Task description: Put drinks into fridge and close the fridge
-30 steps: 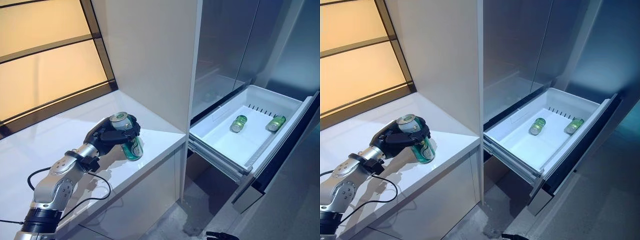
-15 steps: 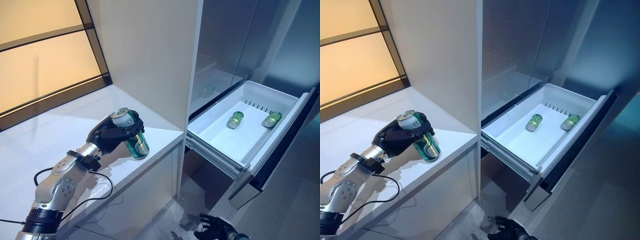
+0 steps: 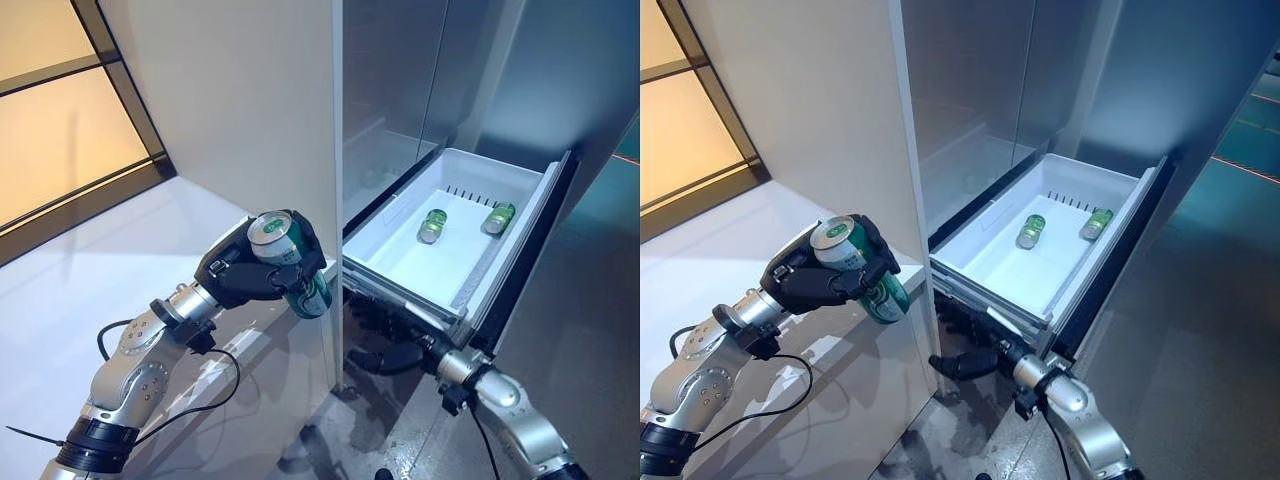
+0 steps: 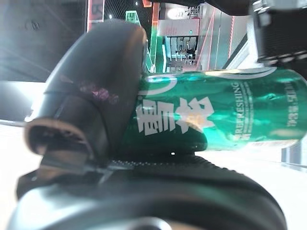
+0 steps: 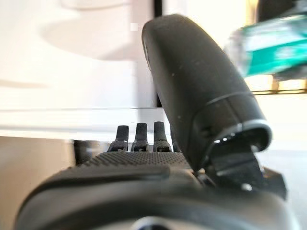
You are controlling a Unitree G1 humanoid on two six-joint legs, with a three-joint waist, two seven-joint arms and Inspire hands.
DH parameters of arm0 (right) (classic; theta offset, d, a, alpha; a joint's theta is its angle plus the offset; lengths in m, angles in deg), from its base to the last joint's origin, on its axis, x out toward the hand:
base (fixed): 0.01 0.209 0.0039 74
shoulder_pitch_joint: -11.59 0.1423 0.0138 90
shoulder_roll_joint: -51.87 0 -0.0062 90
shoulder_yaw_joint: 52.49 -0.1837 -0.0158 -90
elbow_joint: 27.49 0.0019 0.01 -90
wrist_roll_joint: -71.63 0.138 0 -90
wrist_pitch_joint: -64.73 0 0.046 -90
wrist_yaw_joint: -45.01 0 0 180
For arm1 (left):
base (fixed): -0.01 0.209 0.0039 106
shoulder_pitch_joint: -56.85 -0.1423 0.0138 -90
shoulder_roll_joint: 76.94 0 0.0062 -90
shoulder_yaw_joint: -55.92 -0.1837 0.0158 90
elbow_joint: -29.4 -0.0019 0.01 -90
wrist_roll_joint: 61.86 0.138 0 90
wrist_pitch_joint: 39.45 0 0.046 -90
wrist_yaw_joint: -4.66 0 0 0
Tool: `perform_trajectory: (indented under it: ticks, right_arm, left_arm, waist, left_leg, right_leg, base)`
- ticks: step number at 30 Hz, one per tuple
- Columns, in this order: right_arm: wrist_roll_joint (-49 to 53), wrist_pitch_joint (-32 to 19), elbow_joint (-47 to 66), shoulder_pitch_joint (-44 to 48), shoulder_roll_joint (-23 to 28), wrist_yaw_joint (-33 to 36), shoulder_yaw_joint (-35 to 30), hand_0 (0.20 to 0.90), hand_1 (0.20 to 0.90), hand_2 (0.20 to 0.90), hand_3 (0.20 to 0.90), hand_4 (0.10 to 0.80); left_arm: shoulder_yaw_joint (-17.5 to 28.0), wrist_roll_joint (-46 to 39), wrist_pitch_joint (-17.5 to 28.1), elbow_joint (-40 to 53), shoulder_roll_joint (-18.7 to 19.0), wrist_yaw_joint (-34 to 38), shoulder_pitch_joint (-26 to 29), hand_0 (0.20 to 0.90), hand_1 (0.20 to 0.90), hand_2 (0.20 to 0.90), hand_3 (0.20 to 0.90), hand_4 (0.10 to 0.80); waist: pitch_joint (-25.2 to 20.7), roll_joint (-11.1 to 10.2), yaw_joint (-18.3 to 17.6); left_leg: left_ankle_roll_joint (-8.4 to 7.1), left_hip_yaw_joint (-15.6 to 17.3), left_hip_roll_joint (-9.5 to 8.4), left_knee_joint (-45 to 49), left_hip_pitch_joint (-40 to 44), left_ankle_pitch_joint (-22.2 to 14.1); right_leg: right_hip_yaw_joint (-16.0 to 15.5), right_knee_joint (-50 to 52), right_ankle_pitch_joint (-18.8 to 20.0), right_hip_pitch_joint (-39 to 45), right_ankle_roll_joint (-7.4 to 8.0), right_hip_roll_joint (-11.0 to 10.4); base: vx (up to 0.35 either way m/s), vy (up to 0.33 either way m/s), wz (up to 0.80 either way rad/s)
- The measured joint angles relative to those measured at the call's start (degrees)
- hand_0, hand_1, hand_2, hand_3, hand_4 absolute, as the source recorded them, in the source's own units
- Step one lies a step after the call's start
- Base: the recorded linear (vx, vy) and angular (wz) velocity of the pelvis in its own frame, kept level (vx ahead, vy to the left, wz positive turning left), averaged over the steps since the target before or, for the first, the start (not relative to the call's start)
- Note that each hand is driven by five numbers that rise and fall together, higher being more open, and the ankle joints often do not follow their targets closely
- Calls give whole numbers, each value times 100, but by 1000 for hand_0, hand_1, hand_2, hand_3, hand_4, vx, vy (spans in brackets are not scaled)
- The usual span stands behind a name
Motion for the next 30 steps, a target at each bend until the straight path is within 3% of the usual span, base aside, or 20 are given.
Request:
perform_trajectory:
  ticks: [13,20,30]
  right_arm:
    - [556,619,457,784,370,-634,205,900,900,900,900,800]
    - [787,835,485,1287,460,-837,683,900,900,900,900,800]
    - [1382,1427,472,1634,776,-837,813,900,900,900,900,800]
  left_arm:
    - [-557,464,44,83,36,-83,59,300,300,300,200,100]
    - [-1055,596,8,83,140,-66,517,300,300,300,200,100]
    - [-1274,627,-48,78,282,-74,745,300,300,300,200,100]
  waist:
    - [2,-2,-2]
    - [49,-32,4]
    - [111,-48,98]
  left_leg:
    - [0,107,-3,0,-57,-3]
    - [1,106,-6,0,-57,-3]
    - [1,89,-17,1,-53,-3]
  right_leg:
    - [113,0,32,-102,-1,10]
    - [114,0,35,-101,-1,10]
    - [96,0,41,-91,-4,10]
  base:
    - [-6,1,-5]
    - [0,0,0]
    - [0,0,0]
